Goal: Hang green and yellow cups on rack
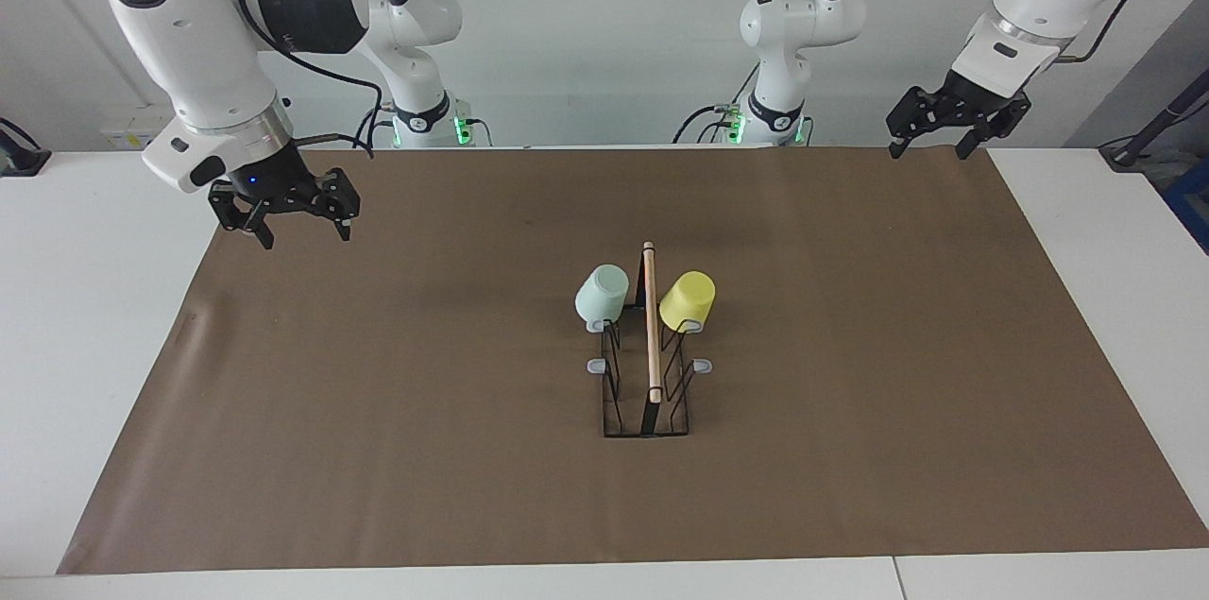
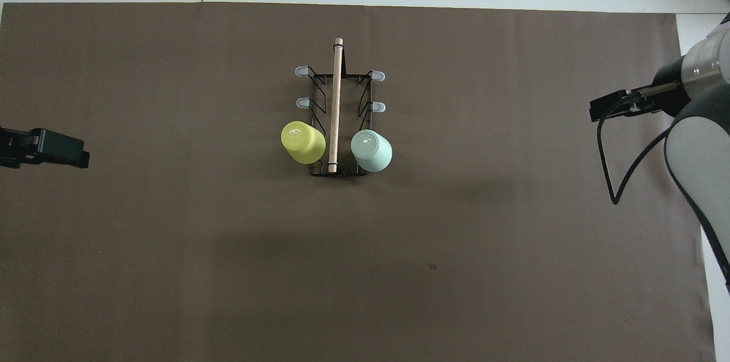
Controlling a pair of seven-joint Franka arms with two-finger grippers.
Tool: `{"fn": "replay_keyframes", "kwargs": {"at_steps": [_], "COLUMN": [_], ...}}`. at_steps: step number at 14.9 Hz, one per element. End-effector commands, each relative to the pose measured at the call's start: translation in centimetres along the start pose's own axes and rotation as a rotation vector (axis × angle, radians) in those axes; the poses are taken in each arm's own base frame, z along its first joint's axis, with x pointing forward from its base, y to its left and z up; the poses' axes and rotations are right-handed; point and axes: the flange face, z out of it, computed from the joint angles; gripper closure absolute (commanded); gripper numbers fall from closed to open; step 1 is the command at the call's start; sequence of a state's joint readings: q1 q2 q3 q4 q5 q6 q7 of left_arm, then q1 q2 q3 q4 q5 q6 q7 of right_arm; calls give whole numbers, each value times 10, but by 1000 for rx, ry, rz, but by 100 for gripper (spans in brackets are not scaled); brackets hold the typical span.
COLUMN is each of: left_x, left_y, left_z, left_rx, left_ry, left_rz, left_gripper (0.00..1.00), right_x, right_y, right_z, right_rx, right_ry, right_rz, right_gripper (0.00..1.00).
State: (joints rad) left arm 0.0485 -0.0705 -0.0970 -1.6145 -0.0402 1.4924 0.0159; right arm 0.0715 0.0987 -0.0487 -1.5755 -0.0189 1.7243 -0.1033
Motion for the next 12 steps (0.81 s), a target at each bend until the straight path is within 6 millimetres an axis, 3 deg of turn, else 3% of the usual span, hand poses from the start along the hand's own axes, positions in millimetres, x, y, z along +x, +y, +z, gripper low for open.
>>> {"fn": "replay_keyframes", "kwargs": {"at_steps": [1, 5, 12], "left_x": [-4, -4, -4], "left_y": [-1, -1, 0], "left_z": [2, 2, 2], "left_rx": [18, 18, 20], "left_ry": [5, 5, 5], "left_rz": [-9, -9, -8], "left_gripper": [0, 0, 0], "right_x": [-1, -7, -11], "right_y": [-6, -10, -12], "right_z": [-25, -46, -50], "right_rx": [5, 10, 12], "right_ry": [10, -1, -1], "right_rz": [13, 6, 5], "right_gripper": [0, 0, 0]}}
